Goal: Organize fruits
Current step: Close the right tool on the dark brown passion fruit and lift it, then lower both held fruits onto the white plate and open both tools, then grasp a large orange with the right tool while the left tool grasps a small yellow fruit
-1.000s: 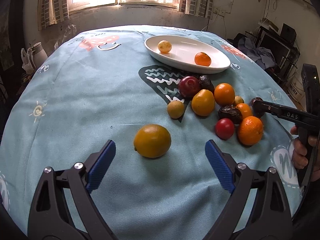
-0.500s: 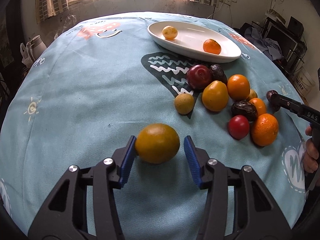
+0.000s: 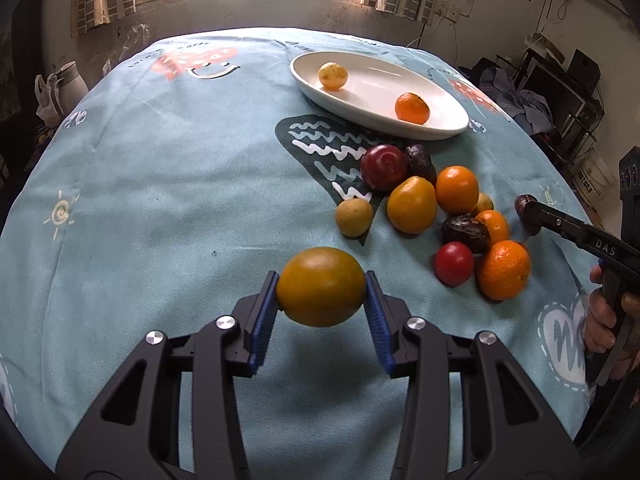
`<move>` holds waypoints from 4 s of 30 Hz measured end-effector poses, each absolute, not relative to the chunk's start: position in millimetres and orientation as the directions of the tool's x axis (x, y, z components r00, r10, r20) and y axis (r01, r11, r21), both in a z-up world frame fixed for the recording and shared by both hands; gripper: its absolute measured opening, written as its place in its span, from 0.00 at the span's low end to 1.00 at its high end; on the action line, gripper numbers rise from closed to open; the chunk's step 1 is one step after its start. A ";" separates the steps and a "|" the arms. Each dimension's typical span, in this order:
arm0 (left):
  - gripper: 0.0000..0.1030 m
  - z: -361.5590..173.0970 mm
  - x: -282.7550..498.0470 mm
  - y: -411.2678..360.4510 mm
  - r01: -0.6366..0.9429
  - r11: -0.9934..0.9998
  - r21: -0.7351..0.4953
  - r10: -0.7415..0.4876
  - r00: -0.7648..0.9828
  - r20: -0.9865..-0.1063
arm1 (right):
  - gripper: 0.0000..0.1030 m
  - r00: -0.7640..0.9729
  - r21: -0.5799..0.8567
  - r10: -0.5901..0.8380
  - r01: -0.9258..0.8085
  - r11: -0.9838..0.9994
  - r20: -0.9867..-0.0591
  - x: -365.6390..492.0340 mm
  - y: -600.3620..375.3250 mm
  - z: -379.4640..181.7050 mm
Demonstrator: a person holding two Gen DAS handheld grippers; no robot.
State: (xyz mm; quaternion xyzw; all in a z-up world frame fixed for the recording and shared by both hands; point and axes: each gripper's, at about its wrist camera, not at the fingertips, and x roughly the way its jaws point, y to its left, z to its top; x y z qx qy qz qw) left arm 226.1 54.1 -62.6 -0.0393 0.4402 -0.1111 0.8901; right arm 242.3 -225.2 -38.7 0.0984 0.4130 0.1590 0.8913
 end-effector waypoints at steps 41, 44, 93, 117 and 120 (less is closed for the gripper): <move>0.42 13.9 289.3 31.5 0.311 0.926 -0.213 -0.370 0.639 -0.675 | 0.40 0.656 0.124 0.286 -0.283 0.951 -0.698 300.0 -194.1 14.3; 0.42 12.0 333.5 14.5 0.295 0.941 -0.166 -0.326 0.656 -0.680 | 0.40 0.687 0.137 0.281 -0.257 0.957 -0.670 345.7 -189.7 13.6; 0.94 -57.0 198.9 38.9 0.155 0.980 -0.129 -0.201 0.712 -0.672 | 0.53 0.617 -0.249 0.170 -0.532 0.809 -0.768 193.2 -99.5 -47.8; 0.51 -64.5 258.4 24.7 0.254 0.964 -0.083 -0.225 0.609 -0.760 | 0.43 0.693 0.333 0.531 -0.414 0.847 -0.488 223.7 -202.6 -6.3; 0.43 -70.0 271.1 21.6 0.265 0.961 -0.075 -0.223 0.591 -0.776 | 0.43 0.703 0.319 0.518 -0.409 0.855 -0.487 221.6 -204.1 -5.9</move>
